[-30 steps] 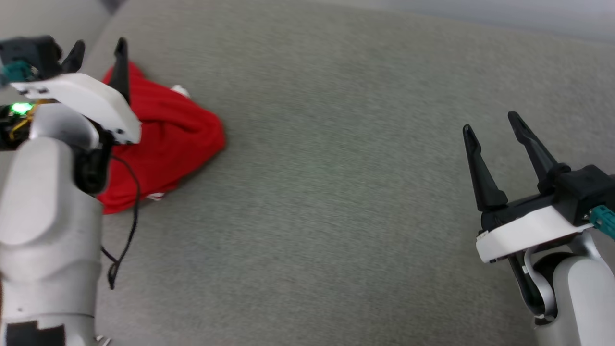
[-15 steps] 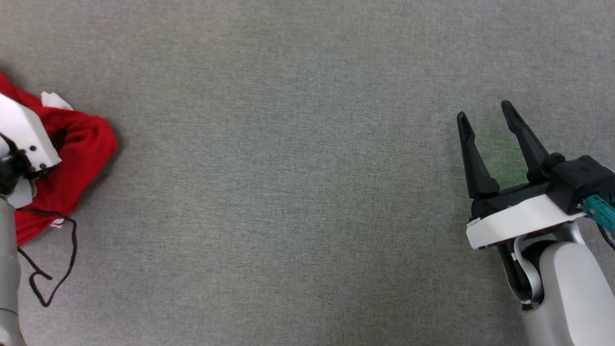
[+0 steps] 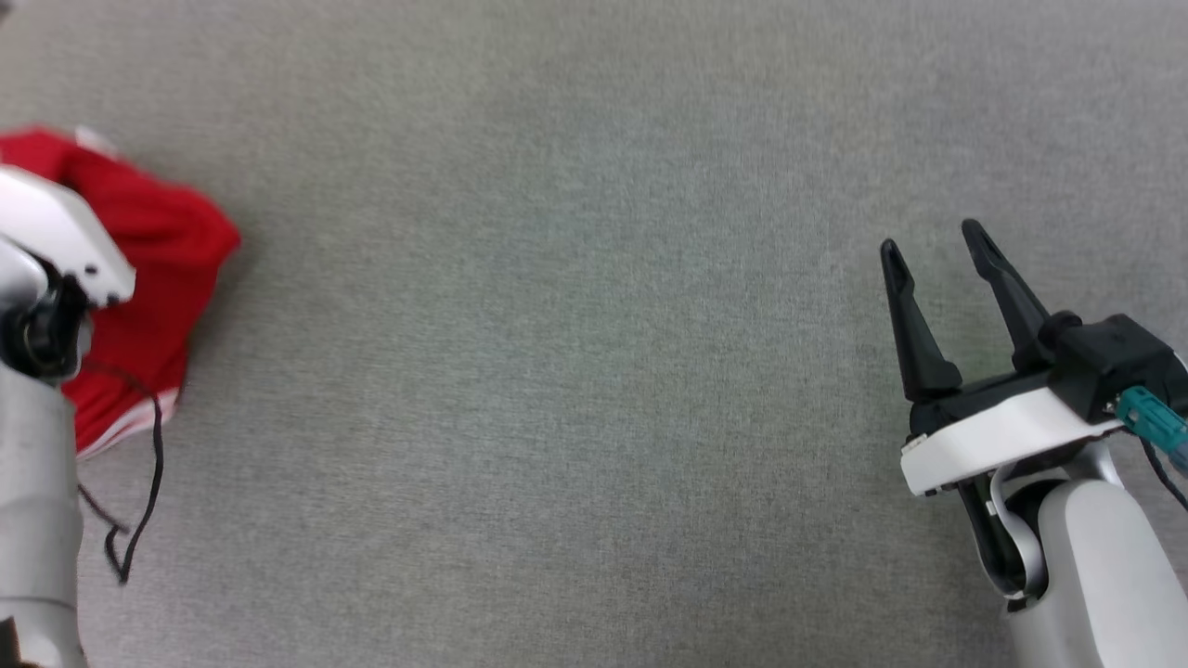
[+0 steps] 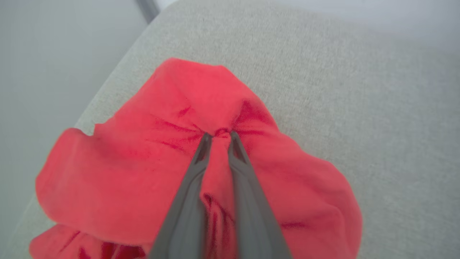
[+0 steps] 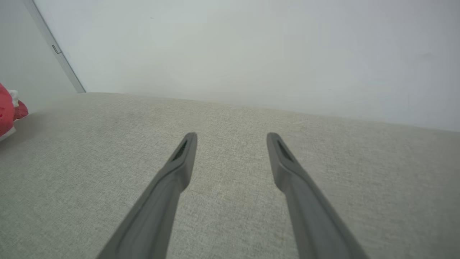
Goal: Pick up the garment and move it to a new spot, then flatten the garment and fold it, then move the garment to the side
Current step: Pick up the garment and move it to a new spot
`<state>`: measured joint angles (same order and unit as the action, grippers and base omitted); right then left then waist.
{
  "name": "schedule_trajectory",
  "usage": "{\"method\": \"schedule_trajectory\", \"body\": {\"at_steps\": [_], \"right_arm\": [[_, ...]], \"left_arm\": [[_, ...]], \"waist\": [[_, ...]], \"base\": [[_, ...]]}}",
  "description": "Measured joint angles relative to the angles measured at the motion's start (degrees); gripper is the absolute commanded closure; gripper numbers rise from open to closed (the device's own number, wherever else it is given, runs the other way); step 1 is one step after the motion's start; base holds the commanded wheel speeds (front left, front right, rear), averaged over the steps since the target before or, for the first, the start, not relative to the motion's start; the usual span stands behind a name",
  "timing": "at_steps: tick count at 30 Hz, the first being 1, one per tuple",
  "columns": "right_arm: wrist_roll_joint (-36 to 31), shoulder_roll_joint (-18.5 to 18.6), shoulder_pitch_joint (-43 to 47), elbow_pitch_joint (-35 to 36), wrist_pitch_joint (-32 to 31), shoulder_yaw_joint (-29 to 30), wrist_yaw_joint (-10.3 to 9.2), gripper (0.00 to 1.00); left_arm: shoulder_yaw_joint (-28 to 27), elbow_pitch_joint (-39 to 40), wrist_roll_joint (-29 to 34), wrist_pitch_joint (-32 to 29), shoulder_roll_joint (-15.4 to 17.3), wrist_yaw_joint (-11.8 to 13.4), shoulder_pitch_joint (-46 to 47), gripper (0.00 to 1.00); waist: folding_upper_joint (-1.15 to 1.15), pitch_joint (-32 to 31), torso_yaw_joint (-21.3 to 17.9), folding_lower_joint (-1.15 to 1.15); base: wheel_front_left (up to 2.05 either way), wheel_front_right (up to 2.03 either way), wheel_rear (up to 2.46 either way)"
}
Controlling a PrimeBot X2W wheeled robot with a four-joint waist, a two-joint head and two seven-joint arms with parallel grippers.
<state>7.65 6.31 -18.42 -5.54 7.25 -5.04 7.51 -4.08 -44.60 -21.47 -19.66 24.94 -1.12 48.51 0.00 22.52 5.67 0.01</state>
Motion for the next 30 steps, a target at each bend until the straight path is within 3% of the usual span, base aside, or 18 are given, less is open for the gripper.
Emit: {"method": "schedule_trajectory", "body": {"at_steps": [7,12,18,30], "right_arm": [[0.2,-0.5,2.4,-0.1,-0.8,1.0,0.00,0.00],[-0.1,-1.1,4.9,0.6,-1.7,2.6,-0.01,0.00],[-0.1,-2.1,8.3,1.8,-3.0,3.6,0.00,0.00],[0.5,-3.0,12.6,3.1,-4.7,4.4,-0.01,0.00]], "left_arm": [[1.8,3.2,3.3,17.0,-0.7,0.2,4.0,1.00],[3.5,4.4,4.5,24.1,-2.8,0.3,4.9,1.00],[5.8,6.9,4.5,28.0,-7.0,-0.4,4.1,1.00],[15.7,10.5,2.5,29.4,-20.1,-3.9,-7.9,1.00]], "waist": [[0.00,-6.7,1.2,0.00],[0.00,-11.5,0.9,-0.01],[0.00,-15.1,-2.2,-0.02],[0.00,-17.5,-11.6,-0.02]], "base": [[0.00,0.00,0.00],[0.00,0.00,0.00],[0.00,0.00,0.00],[0.00,0.00,0.00]]}}
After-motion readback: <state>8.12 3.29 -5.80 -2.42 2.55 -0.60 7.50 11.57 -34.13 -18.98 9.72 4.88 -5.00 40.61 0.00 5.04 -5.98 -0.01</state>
